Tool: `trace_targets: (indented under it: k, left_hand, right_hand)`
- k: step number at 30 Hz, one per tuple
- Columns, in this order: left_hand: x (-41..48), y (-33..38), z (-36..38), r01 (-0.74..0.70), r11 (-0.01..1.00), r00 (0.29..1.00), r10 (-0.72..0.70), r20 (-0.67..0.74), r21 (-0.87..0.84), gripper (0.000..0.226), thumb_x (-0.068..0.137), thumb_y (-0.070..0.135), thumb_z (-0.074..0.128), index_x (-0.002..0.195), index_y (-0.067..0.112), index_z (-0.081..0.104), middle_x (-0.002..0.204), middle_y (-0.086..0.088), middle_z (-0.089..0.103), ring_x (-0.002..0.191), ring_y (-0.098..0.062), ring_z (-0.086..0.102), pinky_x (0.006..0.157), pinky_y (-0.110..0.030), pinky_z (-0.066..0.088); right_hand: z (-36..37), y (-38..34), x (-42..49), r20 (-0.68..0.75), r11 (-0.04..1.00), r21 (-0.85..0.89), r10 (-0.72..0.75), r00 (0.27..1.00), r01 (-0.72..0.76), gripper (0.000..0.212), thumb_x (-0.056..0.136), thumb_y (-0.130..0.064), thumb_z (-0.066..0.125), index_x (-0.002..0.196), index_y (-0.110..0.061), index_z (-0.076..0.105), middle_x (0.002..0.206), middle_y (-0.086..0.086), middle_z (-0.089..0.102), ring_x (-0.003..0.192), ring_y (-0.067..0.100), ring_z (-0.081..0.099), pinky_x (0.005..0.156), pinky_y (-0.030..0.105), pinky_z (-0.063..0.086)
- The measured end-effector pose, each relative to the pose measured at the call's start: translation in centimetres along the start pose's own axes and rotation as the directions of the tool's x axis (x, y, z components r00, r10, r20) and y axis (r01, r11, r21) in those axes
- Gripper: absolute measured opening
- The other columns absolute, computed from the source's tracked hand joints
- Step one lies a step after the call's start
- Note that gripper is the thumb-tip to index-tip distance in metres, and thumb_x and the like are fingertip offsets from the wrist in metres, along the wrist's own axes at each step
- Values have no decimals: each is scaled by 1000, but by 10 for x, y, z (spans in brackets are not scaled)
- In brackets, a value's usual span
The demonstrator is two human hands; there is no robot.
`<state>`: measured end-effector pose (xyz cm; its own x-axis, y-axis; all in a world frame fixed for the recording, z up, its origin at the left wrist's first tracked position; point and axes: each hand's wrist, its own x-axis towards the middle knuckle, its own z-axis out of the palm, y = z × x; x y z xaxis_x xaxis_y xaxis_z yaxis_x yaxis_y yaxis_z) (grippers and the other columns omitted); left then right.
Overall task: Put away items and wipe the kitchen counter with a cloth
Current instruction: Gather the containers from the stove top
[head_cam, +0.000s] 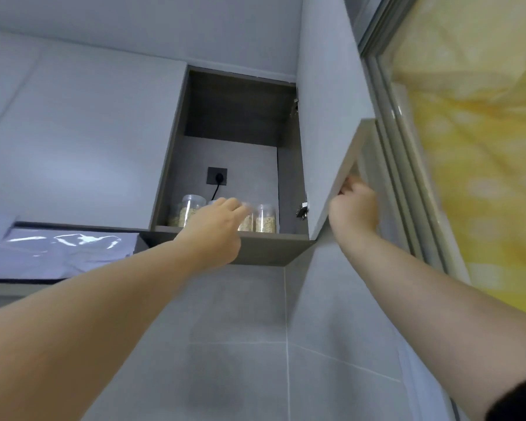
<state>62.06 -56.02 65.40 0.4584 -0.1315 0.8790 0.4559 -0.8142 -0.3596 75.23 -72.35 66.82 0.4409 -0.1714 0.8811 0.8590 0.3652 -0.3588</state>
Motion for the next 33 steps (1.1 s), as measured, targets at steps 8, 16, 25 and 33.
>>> trace_targets:
  k: [8,16,25,33]
  left_hand:
    - [-39,-51,6,-92,978,991,108,-78,187,44,65,-2,52,108,4,61,111,-10,60,99,-31,53,77,-34,45]
    - [-48,-55,20,-80,932,982,134,-131,353,72,74,15,22,144,6,34,154,-14,27,145,-29,16,114,-46,14]
    - [-13,-77,57,169,872,984,-172,-36,460,74,94,24,36,150,13,-11,157,-11,-19,143,-32,-23,115,-42,-11]
    - [-13,-112,94,143,903,982,-179,53,405,69,94,31,40,150,18,2,158,-9,-7,145,-30,-11,118,-40,5]
  right_hand:
    - [57,5,-25,296,1000,-12,-13,955,18,63,83,13,36,138,-15,50,133,-4,54,119,12,50,88,11,37]
    - [103,30,-28,566,953,-295,113,817,72,69,85,7,37,148,-18,29,154,6,29,138,25,31,103,25,30]
    - [146,65,-19,639,818,-395,-82,764,418,83,77,0,44,151,-19,12,159,4,6,146,24,4,119,43,10]
    - [170,115,-26,689,625,-509,-117,715,592,94,77,-6,48,151,-27,-5,159,0,-14,146,19,-14,116,54,-2]
